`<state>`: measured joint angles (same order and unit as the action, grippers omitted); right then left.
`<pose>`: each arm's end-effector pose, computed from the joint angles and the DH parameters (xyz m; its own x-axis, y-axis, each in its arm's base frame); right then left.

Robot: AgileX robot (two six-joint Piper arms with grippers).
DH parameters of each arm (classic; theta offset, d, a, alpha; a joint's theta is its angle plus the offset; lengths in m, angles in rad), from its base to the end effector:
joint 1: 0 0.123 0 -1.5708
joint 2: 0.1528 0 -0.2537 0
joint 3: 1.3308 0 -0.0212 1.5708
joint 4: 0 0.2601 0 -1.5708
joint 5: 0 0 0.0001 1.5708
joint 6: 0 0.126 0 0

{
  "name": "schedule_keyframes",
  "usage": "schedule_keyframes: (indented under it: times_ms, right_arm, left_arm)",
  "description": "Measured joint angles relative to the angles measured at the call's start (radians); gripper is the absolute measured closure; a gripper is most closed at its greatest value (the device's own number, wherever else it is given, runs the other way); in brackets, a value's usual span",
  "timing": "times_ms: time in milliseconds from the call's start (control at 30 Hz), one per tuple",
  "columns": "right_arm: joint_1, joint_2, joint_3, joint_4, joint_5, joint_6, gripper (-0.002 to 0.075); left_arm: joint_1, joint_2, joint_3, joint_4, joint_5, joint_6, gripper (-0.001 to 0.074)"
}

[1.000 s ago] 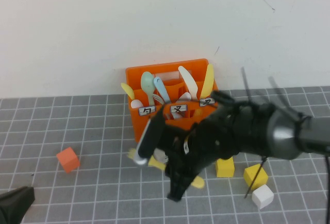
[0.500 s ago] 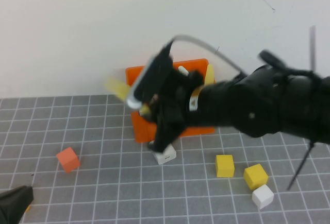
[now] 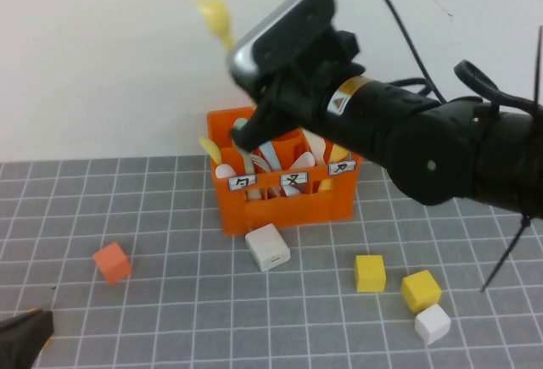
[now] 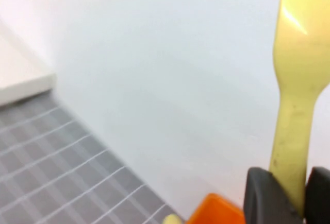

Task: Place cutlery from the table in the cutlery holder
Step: Place the fork on the box

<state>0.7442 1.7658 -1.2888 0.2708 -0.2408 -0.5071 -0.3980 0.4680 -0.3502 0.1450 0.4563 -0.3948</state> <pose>0.3433 0.3052 0.2625 0.0400 -0.2906 -0.9560 -0.6389 0.7282 -0.2481 0.1558 -0.0568 0.2253 -0.5006 -0.0725 -0.8627 0.2113 0.9561 -0.2030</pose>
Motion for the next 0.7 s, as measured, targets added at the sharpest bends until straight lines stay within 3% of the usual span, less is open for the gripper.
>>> schedule_keyframes:
  times_ms: [167,700]
  right_arm:
    - [-0.028,0.048,0.0,0.151,-0.108,0.0,0.0576]
    - [-0.029,0.32,0.0,0.188,-0.522,-0.004,0.0576]
  left_arm:
    - [0.0,0.0,0.0,0.002,0.001,0.0,0.0736]
    - [0.0,0.0,0.0,0.002,0.001,0.0,0.0736]
